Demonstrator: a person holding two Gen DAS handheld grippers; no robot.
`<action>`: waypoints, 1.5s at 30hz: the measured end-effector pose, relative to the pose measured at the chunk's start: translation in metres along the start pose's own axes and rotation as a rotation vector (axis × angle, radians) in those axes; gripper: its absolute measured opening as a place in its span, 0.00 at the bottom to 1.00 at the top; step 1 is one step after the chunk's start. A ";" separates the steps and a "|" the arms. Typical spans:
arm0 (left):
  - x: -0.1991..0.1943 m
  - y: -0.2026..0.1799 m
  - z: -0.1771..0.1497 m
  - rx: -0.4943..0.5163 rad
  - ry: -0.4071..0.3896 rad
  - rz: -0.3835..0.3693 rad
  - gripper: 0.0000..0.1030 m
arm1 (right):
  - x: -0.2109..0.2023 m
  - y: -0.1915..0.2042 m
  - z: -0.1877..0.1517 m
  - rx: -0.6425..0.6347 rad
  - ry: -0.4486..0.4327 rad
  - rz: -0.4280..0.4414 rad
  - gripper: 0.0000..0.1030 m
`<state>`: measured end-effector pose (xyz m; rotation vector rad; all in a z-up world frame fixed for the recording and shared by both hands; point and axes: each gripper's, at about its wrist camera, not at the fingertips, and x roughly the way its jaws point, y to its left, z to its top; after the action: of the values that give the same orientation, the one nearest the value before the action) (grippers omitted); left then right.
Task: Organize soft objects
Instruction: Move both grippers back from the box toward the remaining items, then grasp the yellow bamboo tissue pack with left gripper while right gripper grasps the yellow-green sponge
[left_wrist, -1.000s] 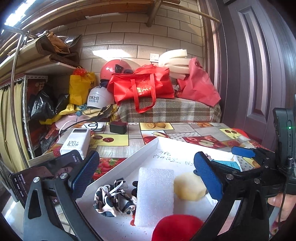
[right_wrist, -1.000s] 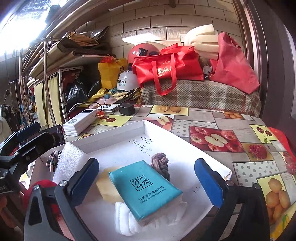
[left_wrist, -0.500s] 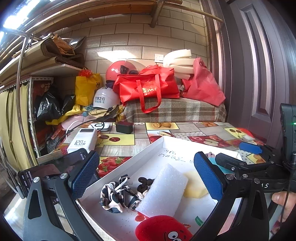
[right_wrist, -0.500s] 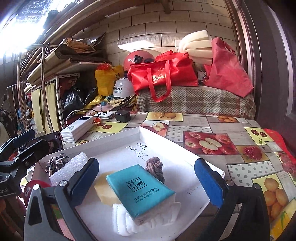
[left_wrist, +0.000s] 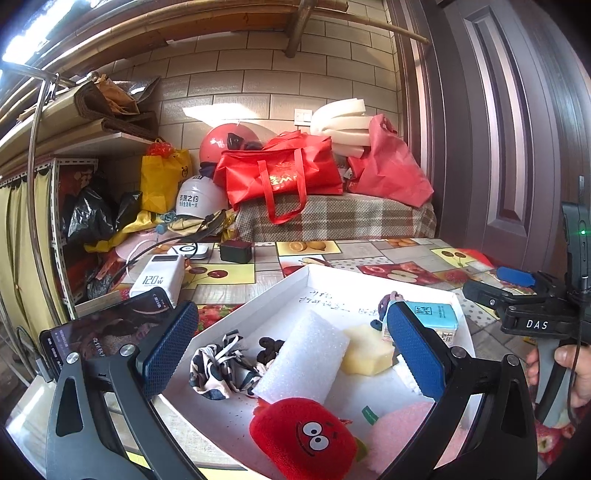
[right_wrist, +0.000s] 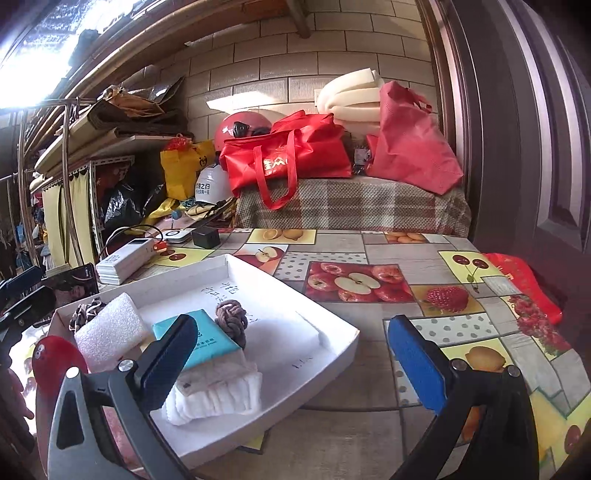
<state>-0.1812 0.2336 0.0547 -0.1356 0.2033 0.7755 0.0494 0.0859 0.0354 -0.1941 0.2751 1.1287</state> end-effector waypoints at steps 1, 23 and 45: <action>-0.003 -0.003 0.000 0.004 -0.004 -0.013 1.00 | -0.009 -0.007 -0.002 -0.002 -0.028 -0.003 1.00; -0.038 -0.063 -0.010 -0.005 0.098 -0.358 1.00 | -0.135 -0.156 -0.051 0.163 0.030 -0.259 1.00; -0.037 -0.094 -0.013 0.031 0.164 -0.379 1.00 | -0.016 -0.178 -0.061 0.481 0.394 0.202 1.00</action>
<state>-0.1426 0.1393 0.0550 -0.2018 0.3345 0.3835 0.1970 -0.0199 -0.0149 0.0437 0.9213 1.1851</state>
